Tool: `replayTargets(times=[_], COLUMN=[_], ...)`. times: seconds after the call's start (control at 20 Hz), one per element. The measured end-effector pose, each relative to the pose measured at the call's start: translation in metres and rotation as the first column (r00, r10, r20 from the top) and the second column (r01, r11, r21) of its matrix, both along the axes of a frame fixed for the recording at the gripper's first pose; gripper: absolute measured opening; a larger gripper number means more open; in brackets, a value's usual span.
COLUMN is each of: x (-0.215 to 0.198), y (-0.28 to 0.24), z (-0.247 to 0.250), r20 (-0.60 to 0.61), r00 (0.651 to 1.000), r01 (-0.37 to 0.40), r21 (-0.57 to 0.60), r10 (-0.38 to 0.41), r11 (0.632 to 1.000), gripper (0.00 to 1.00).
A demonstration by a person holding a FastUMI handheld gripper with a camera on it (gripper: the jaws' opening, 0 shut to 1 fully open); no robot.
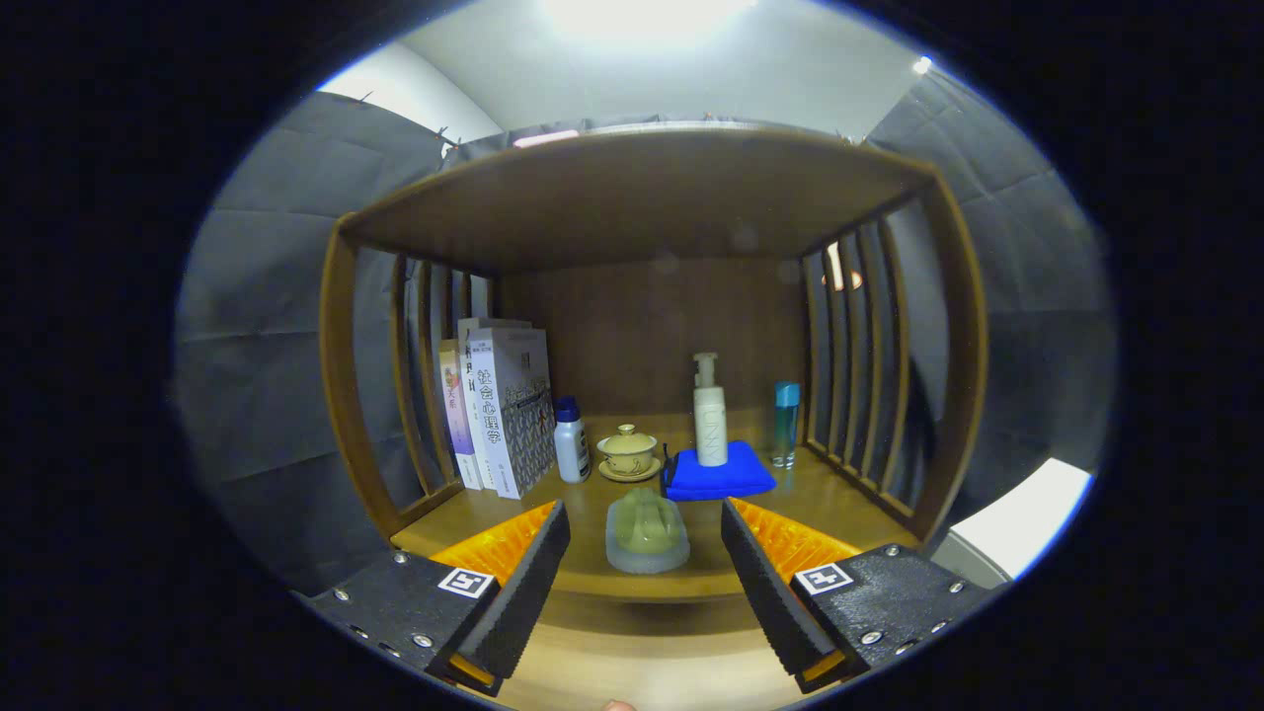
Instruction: Pull open the drawer, take out the items inside it, and place them on the countertop above the cabinet.
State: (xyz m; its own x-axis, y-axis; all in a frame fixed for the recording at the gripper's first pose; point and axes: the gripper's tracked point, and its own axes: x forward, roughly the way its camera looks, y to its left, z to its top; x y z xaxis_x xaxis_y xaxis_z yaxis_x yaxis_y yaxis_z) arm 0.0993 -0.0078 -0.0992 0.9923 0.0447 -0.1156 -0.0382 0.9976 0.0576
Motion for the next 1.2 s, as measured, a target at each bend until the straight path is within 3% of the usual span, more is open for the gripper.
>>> replayTargets(times=[0.3,0.65,0.9,1.2], x=[-0.102,-0.184,-0.208,-0.2], y=[0.03,0.077,0.08,0.074], z=[0.008,-0.04,-0.086,-0.133], r20=[0.146,0.099,0.019,-0.051], r00=[0.986,0.985,0.99,0.994], r01=[-0.075,-0.137,-0.134,-0.108], r21=[-0.019,-0.082,-0.118,-0.164], r10=[0.077,0.145,0.137,0.101], r11=[0.997,0.987,0.984,0.98], gripper=[0.95,0.95,0.94,0.95])
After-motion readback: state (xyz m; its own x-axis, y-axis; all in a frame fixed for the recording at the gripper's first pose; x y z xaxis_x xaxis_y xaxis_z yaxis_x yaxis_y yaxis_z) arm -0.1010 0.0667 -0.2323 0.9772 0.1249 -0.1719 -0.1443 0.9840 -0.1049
